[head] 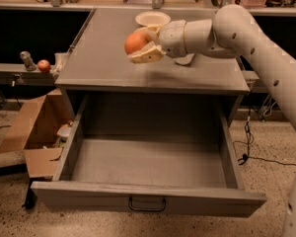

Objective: Pick orange from top drawer and place on counter

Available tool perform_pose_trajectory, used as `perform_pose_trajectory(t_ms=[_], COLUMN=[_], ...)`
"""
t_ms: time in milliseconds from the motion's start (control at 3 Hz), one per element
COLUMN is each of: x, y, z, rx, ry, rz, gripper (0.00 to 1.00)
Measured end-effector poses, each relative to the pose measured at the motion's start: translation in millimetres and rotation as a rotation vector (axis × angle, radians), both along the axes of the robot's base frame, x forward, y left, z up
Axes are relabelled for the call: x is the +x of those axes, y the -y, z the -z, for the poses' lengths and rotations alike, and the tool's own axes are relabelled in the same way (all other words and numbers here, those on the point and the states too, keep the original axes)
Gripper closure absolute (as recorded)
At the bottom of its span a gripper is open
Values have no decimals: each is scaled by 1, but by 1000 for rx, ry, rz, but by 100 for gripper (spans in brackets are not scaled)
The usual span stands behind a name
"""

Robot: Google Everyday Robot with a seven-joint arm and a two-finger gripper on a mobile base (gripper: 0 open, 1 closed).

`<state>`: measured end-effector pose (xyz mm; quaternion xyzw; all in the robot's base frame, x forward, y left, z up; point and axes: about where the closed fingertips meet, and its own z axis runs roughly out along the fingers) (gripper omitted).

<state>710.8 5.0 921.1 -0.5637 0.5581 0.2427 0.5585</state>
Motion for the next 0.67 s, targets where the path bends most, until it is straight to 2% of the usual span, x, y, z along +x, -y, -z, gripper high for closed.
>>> perform_pose_trajectory(t_ms=[333, 667], x=[43, 64], y=[-21, -29], z=[15, 26], rx=[37, 53], ry=[-34, -59], rz=[50, 80], gripper=[97, 74])
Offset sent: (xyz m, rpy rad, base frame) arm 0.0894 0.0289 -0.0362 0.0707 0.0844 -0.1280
